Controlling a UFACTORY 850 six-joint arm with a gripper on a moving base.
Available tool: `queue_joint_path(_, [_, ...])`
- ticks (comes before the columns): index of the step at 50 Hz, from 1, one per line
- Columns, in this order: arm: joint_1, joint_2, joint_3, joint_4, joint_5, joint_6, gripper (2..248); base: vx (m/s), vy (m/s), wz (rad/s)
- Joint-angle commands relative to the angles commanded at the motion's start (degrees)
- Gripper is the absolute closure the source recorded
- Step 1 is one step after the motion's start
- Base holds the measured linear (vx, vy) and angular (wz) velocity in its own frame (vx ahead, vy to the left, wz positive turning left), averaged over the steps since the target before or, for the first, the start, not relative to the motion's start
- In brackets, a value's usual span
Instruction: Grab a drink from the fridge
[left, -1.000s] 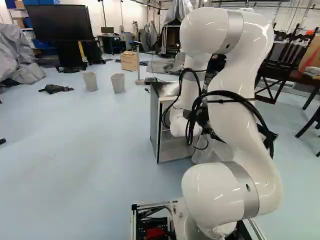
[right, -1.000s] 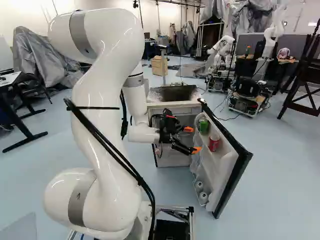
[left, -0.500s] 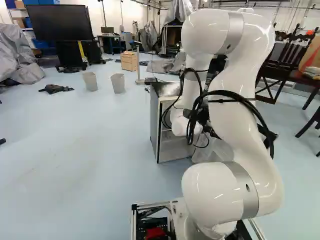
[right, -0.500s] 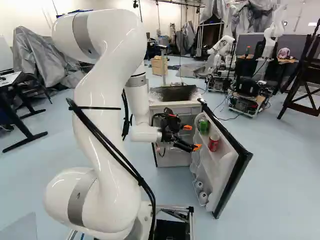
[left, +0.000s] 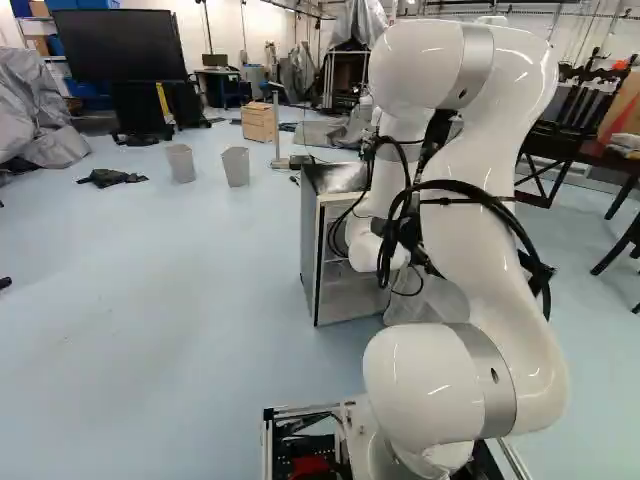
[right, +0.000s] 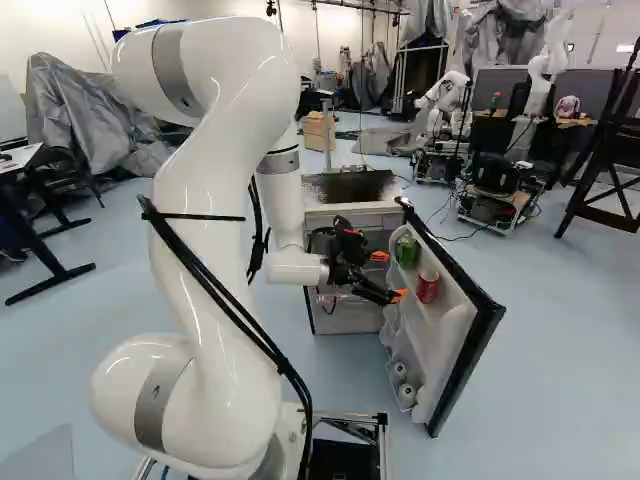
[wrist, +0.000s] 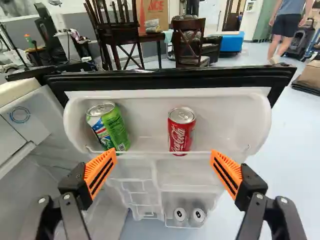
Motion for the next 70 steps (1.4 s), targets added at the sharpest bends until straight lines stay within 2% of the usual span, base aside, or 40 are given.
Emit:
queue_joint_path(42, [-5.58, -0.43, -0.82, 0.0, 0.0, 0.0, 3, 0.0, 0.0, 0.0])
queue_joint_path(70, [-6.26, -0.69, -1.31, 0.0, 0.0, 0.0, 3, 0.0, 0.0, 0.0])
